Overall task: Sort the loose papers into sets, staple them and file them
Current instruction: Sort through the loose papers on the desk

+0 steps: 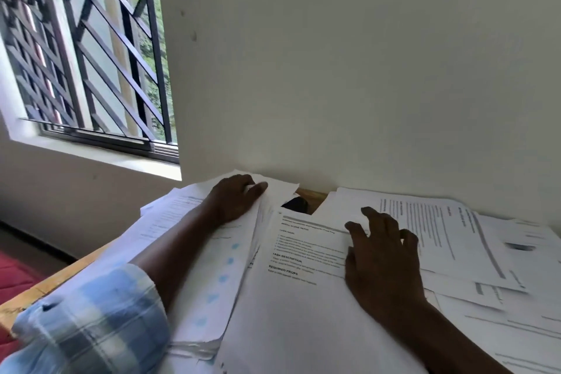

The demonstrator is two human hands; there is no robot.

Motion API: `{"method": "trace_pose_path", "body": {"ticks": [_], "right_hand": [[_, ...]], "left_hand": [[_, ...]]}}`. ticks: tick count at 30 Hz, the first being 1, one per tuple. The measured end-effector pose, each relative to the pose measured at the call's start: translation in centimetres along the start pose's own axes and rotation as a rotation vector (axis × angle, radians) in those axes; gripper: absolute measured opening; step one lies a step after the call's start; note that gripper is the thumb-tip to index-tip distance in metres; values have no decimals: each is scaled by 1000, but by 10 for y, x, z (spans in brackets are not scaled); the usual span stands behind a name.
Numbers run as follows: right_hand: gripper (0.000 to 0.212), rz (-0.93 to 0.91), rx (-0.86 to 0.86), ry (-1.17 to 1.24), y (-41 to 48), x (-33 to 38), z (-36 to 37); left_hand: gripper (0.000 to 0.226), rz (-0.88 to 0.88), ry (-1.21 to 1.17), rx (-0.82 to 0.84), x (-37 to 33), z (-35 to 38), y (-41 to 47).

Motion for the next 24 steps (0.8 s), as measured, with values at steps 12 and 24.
{"method": "trace_pose_path", "body": {"ticks": [12, 24], "right_hand": [[8, 6, 40, 83, 2, 2, 6], [26, 24, 141, 184, -2, 0, 0]], "left_hand": [[53, 120, -481, -293, -7, -53, 20], [83, 61, 84, -49, -5, -11, -14]]}}
Point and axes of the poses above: each hand's wrist, its own y-axis towards the middle knuckle, its own z-axis out of the palm, x = y × z, the point moved 1 cm from there along y, towards the middle knuckle, and after that the axes turned 3 degrees about -y, right-handed, at the moved point
